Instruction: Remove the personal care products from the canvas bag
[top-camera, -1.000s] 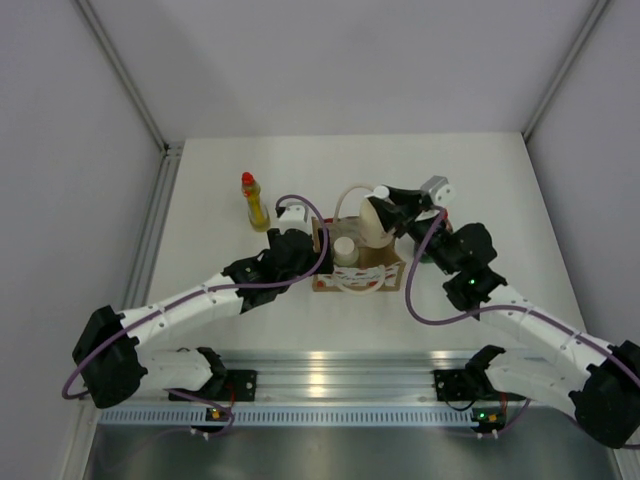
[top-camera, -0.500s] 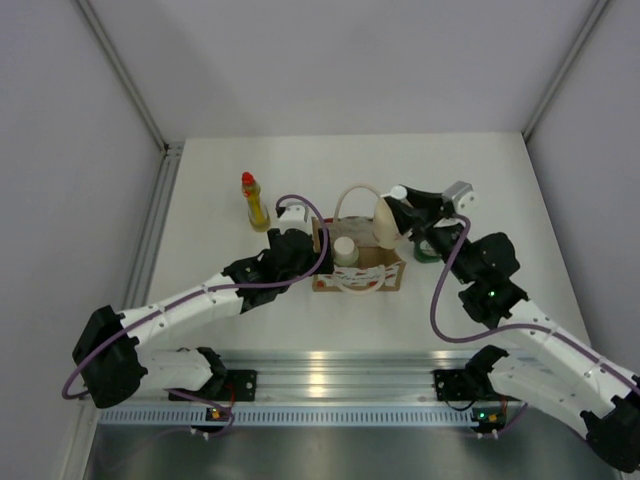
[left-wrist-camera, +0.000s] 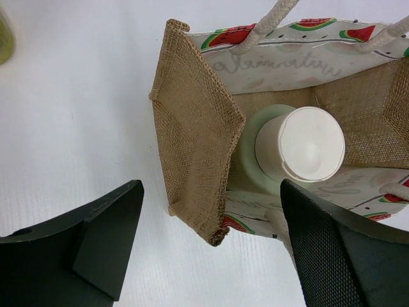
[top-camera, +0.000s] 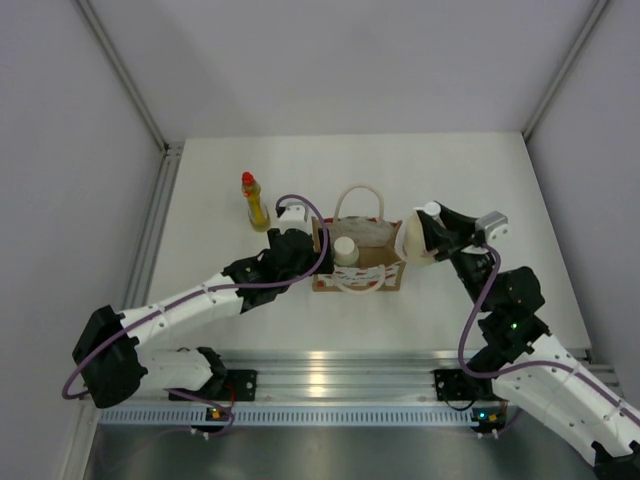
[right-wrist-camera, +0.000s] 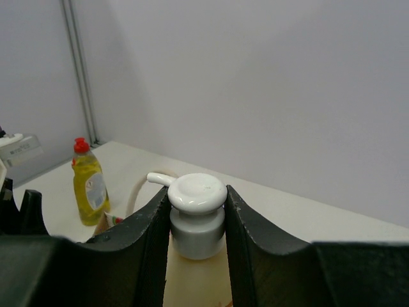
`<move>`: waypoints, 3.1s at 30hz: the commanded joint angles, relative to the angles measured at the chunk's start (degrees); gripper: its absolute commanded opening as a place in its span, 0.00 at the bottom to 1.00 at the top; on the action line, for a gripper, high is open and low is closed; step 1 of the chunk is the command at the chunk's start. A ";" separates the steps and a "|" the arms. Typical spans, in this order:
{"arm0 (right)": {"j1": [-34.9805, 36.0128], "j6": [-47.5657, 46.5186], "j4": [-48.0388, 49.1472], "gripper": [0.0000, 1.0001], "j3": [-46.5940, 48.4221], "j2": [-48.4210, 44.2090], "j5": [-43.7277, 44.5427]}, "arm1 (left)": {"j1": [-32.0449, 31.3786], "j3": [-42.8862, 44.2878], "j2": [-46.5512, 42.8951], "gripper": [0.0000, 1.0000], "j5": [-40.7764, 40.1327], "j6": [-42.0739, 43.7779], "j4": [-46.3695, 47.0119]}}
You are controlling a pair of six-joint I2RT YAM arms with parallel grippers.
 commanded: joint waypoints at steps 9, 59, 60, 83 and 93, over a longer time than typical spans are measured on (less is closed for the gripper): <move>-0.47 1.32 2.92 0.00 -9.10 -13.72 6.93 | -0.26 1.05 -1.40 0.93 -0.29 0.30 1.00; 0.76 8.62 -4.64 0.23 -27.39 -21.29 8.51 | -0.26 0.35 -5.09 0.96 0.49 1.45 1.09; 0.93 8.53 -4.73 0.27 -27.39 -21.29 8.69 | -0.26 0.35 -5.18 0.96 0.58 1.45 1.00; 1.29 11.43 -21.82 0.99 -5.45 -9.60 -0.70 | -0.26 -2.19 -7.11 0.96 -0.90 0.83 0.82; 3.92 9.93 -41.46 0.99 28.04 35.38 -10.92 | -0.17 -3.17 -3.69 0.96 -3.20 -4.00 0.83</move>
